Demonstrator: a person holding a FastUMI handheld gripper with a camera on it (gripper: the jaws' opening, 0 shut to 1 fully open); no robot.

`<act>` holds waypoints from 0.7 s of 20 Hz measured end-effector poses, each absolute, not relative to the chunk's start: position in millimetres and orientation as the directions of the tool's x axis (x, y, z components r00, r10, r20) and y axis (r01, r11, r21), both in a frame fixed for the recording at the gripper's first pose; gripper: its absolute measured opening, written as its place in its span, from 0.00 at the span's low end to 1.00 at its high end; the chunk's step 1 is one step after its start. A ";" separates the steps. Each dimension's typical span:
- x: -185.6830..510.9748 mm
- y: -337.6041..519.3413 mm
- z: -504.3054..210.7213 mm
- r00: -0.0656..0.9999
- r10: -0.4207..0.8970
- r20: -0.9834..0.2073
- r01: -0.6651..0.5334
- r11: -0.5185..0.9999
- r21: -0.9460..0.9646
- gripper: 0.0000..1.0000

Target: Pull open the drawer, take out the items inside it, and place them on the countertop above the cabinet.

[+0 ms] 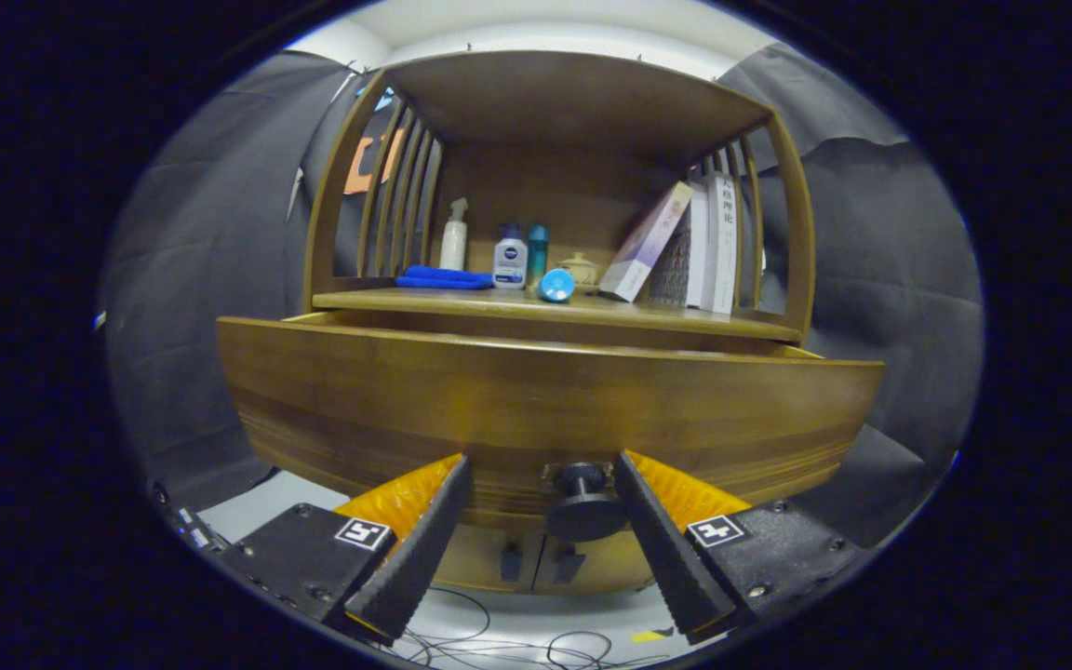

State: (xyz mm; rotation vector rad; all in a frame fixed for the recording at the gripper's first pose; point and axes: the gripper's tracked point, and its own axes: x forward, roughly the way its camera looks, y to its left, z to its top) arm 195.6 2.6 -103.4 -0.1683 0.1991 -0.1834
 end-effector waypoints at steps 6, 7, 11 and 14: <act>228.1 -1.2 -100.0 0.957 -0.201 -0.208 0.169 0.972 -0.161 1.00; 233.9 -1.7 -99.1 0.956 -0.200 -0.215 0.169 0.973 -0.155 1.00; 254.3 -5.7 -97.4 0.951 -0.210 -0.227 0.175 0.971 -0.163 1.00; 266.6 -8.0 -96.9 0.949 -0.212 -0.235 0.176 0.971 -0.162 1.00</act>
